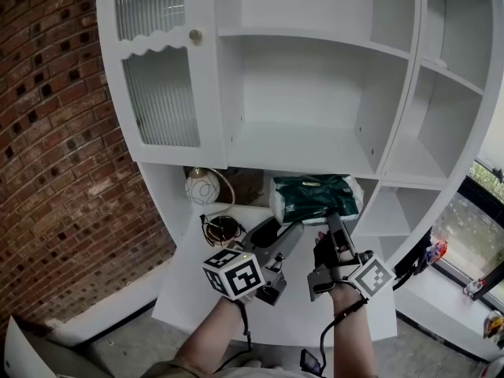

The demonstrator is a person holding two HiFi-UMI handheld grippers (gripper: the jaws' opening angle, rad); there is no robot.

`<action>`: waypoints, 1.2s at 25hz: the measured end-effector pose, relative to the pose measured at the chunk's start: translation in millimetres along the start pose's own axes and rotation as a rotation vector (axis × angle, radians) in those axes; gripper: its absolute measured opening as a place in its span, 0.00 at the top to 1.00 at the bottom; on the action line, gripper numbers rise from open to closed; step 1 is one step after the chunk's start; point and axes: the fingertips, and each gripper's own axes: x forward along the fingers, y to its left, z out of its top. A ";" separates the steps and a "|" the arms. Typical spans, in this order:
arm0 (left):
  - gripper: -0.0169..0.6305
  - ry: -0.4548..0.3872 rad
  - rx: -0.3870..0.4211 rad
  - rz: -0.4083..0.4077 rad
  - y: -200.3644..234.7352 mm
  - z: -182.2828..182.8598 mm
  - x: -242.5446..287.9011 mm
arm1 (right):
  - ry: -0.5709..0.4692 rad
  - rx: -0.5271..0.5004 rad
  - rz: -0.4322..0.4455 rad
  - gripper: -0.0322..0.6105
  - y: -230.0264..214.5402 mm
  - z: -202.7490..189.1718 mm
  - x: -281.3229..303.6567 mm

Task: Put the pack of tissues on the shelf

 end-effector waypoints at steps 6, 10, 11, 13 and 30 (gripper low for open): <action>0.75 0.002 0.010 0.000 1.3 12.4 7.0 | 0.013 -0.040 -0.007 0.83 2.5 9.3 10.4; 0.79 0.001 -0.009 -0.004 3.9 22.1 14.9 | 0.049 -0.110 -0.015 0.83 6.5 14.6 23.4; 0.79 0.001 -0.017 -0.003 4.9 25.2 17.0 | 0.061 -0.131 -0.014 0.83 8.7 15.5 27.3; 0.80 0.002 -0.033 -0.002 7.6 32.0 21.7 | 0.083 -0.163 -0.011 0.82 13.3 16.5 35.1; 0.80 0.082 0.181 0.102 19.6 91.0 73.9 | 0.189 -0.260 -0.175 0.82 -3.0 46.5 94.0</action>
